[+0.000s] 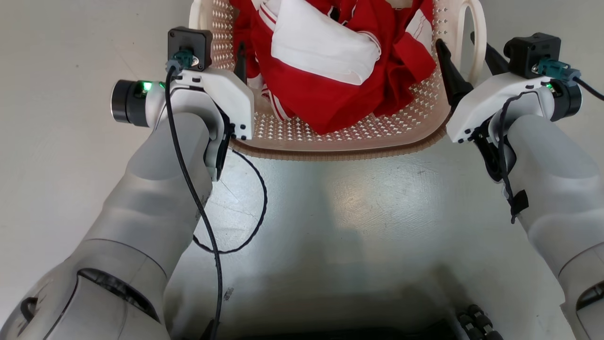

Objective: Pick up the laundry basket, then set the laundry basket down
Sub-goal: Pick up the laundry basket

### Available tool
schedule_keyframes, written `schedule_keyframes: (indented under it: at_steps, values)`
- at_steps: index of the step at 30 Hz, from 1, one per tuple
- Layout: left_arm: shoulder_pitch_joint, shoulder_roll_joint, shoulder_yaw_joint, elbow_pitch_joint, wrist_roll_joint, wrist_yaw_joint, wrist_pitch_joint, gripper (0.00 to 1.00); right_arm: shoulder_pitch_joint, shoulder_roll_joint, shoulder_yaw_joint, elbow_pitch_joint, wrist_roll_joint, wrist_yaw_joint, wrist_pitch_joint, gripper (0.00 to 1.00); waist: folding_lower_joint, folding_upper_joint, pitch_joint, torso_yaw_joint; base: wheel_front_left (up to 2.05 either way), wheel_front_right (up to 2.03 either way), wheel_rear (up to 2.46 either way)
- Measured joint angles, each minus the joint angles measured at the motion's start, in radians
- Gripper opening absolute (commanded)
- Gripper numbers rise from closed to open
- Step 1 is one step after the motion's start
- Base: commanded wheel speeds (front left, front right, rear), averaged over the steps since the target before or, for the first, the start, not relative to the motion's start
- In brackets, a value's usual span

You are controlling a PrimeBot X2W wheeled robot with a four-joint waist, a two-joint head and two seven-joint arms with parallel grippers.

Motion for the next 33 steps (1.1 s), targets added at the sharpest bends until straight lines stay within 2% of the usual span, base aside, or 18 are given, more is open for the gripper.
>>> schedule_keyframes:
  at_steps: [2, 3, 4, 5, 6, 18, 28, 33]
  values:
    - [-0.007, 0.0, -0.003, -0.001, 0.0, 0.0, 0.0, 0.83, -0.003, -0.001, 0.0, 0.0, 0.0, 0.0, 0.0, 0.91, 0.0, 0.0, 0.002, 0.003, 0.0, 0.0, 0.0]
    - [-0.009, 0.001, -0.006, -0.003, -0.002, 0.0, 0.0, 0.77, -0.003, -0.001, 0.0, 0.0, 0.0, 0.0, 0.0, 0.84, 0.0, 0.0, 0.003, 0.004, 0.0, 0.0, 0.0]
    - [-0.01, 0.002, -0.008, -0.004, -0.001, 0.001, 0.0, 0.66, -0.003, -0.001, 0.0, 0.0, 0.0, 0.0, 0.0, 0.65, 0.0, 0.0, 0.004, 0.006, 0.0, 0.0, 0.0]
    - [-0.01, 0.006, -0.017, -0.007, -0.001, 0.002, 0.0, 0.48, -0.003, -0.001, 0.0, 0.001, 0.0, 0.0, 0.0, 0.26, 0.0, 0.0, 0.006, 0.009, 0.0, 0.0, 0.0]
    - [-0.011, 0.007, -0.018, -0.007, -0.001, 0.004, 0.0, 0.0, -0.003, -0.005, -0.001, 0.003, 0.001, -0.002, 0.0, 0.0, 0.0, 0.0, 0.008, 0.01, 0.0, 0.0, 0.0]
    - [-0.011, 0.005, -0.039, -0.001, -0.044, 0.006, 0.001, 0.0, -0.009, -0.002, 0.009, 0.029, 0.03, -0.002, -0.007, 0.0, 0.0, 0.0, -0.003, 0.013, 0.0, 0.0, 0.0]
    - [0.034, 0.007, -0.094, 0.016, -0.117, 0.002, 0.02, 0.0, -0.005, 0.032, 0.066, 0.114, 0.066, -0.002, -0.004, 0.0, 0.0, 0.0, -0.089, 0.018, 0.0, 0.0, 0.0]
    - [0.074, 0.009, -0.125, 0.023, -0.152, 0.002, 0.053, 0.0, 0.01, 0.051, 0.092, 0.146, 0.098, -0.002, 0.038, 0.0, 0.0, 0.0, -0.156, 0.016, 0.0, 0.0, 0.0]
